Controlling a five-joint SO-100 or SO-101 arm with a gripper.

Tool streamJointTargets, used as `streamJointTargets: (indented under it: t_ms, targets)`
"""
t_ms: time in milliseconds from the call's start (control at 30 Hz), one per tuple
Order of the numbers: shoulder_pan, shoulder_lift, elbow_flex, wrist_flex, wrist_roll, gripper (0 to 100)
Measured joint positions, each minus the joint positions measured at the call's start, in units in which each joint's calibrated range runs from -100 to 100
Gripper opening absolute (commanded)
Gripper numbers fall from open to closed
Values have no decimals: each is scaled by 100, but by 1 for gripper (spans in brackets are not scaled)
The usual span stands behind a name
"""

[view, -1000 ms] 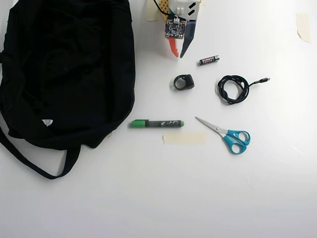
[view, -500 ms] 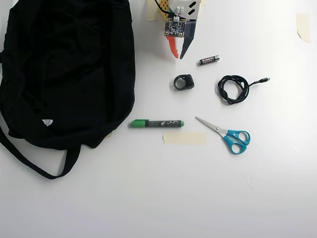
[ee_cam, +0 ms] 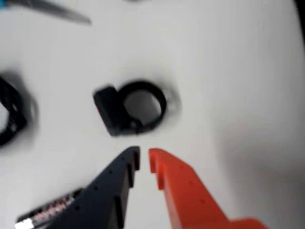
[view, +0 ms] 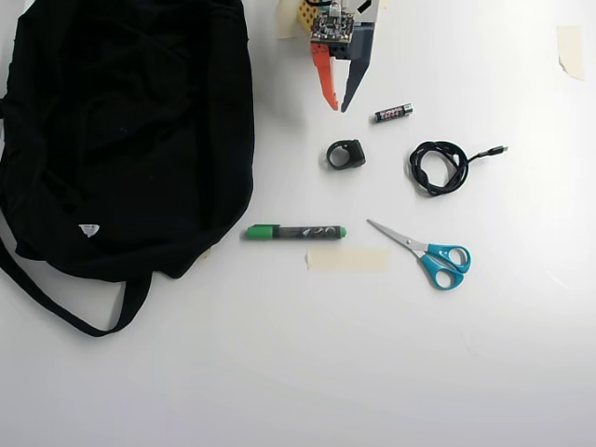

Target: Put the green marker into the black bag

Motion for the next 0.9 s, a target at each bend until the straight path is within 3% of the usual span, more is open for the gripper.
streamJointTargets:
  t_ms: [900]
  targets:
    - [0, 3055, -2484, -1924, 0, 2]
